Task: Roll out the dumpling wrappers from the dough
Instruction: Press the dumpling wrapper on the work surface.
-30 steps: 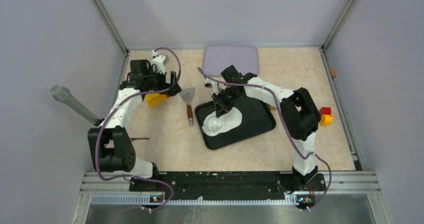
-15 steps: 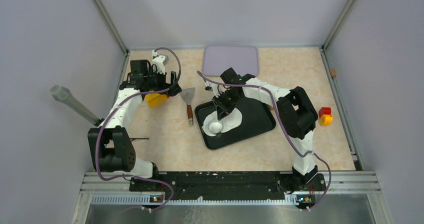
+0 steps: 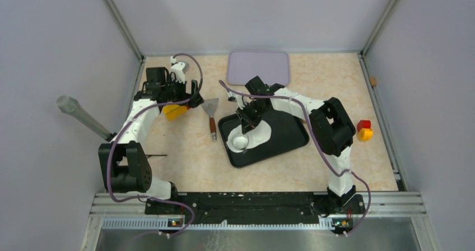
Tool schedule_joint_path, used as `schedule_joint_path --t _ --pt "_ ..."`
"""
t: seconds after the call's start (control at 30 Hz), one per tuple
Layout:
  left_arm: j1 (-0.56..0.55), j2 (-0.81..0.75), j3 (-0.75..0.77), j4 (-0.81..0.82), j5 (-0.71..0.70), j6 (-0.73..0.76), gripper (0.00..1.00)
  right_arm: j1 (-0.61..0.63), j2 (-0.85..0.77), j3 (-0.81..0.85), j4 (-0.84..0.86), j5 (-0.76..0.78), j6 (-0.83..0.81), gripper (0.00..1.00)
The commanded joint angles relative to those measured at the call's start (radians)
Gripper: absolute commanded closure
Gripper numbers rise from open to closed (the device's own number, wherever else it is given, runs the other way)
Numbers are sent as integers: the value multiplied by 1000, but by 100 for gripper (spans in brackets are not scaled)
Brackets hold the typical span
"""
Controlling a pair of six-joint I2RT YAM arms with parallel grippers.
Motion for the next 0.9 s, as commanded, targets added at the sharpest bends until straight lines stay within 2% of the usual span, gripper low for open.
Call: schedule_joint_path --t 0.0,0.43,0.67,0.77,0.87 --pt "2 -4 -8 35 19 -4 1 16 -23 37 39 0 6 100" --pt "2 -2 -6 33 27 -5 1 16 -13 50 37 27 -9 99" --pt "2 -1 -7 34 33 -6 1 16 -52 56 39 26 -18 70" --pt "2 -6 -4 32 37 -5 1 16 -83 62 32 57 -24 63" --pt "-4 -25 15 14 61 4 1 -5 -148 67 19 82 -36 62"
